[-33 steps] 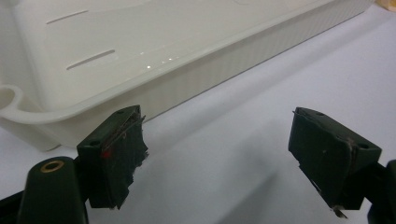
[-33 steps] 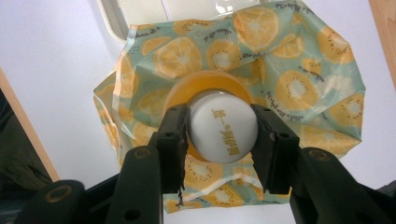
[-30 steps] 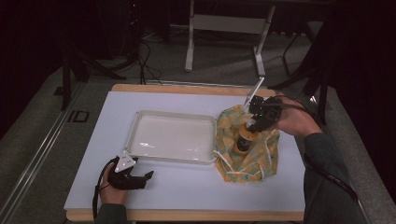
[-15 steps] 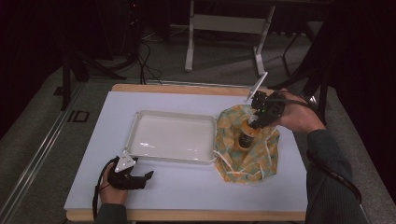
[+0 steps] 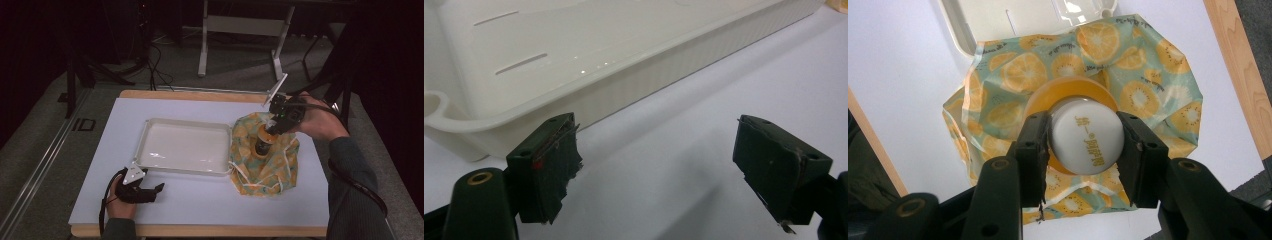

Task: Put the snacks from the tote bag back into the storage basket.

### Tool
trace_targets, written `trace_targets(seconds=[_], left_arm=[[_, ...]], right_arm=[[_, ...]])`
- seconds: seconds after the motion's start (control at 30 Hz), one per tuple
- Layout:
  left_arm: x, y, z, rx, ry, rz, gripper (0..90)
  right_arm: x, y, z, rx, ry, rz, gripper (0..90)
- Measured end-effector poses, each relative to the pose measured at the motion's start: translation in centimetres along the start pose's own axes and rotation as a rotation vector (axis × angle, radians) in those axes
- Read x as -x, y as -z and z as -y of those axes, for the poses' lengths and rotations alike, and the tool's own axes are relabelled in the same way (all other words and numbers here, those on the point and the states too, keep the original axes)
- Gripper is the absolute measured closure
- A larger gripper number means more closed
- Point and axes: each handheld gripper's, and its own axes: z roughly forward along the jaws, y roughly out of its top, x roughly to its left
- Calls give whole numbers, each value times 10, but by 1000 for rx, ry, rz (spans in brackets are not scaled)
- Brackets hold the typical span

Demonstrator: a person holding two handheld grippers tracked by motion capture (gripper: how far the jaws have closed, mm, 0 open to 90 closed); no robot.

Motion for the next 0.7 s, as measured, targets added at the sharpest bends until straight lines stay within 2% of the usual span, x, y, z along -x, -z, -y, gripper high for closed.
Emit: trace_targets(seconds=[0.7], left_arm=[[0,0,0,-1,0,1,187]], right_arm=[[-5,9,-16,19,21,27,590]])
